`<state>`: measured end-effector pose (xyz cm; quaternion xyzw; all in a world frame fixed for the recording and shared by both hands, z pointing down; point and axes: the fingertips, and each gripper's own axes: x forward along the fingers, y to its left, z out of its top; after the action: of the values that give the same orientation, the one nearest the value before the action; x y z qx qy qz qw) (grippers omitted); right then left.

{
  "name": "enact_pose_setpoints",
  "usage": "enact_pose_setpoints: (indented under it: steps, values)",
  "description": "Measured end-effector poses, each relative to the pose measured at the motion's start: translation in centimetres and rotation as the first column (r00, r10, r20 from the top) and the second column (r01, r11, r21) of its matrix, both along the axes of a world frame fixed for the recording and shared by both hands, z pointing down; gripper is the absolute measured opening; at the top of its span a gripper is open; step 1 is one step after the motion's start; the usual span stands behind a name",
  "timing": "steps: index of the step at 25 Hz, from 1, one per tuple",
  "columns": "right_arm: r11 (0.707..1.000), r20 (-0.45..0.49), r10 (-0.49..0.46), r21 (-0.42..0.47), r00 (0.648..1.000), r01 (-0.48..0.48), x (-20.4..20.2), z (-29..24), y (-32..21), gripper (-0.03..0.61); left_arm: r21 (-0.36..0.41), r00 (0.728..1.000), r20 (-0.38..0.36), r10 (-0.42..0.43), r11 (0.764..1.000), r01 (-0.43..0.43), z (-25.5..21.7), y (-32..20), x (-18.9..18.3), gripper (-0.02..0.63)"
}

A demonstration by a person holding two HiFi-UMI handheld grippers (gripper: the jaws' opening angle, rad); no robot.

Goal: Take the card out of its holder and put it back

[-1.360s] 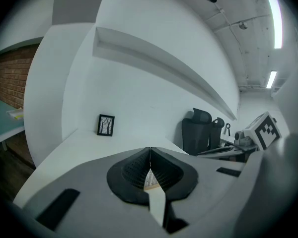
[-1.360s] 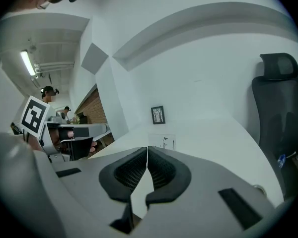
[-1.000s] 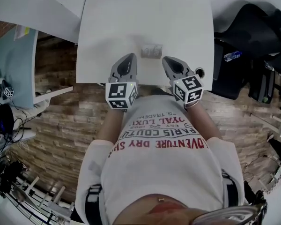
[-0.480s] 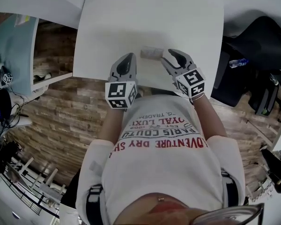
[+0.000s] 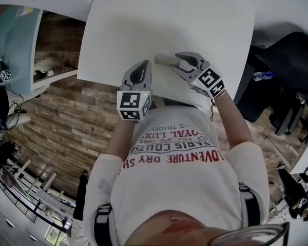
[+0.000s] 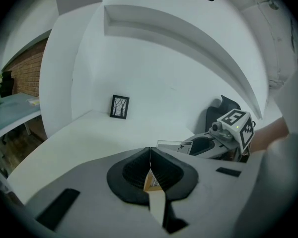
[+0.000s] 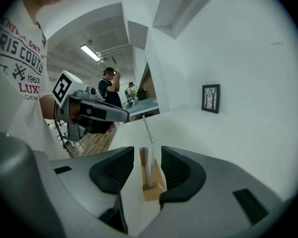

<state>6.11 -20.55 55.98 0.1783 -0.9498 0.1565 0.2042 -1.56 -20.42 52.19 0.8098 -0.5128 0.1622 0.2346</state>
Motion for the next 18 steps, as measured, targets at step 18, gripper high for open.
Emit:
enact_pose_setpoints:
  steps: [18]
  values:
    - [0.982, 0.029, -0.187, 0.037, 0.982, 0.186, -2.0, 0.1, 0.3, 0.037, -0.014, 0.999, 0.025, 0.025, 1.000, -0.025, 0.9, 0.3, -0.1, 0.025]
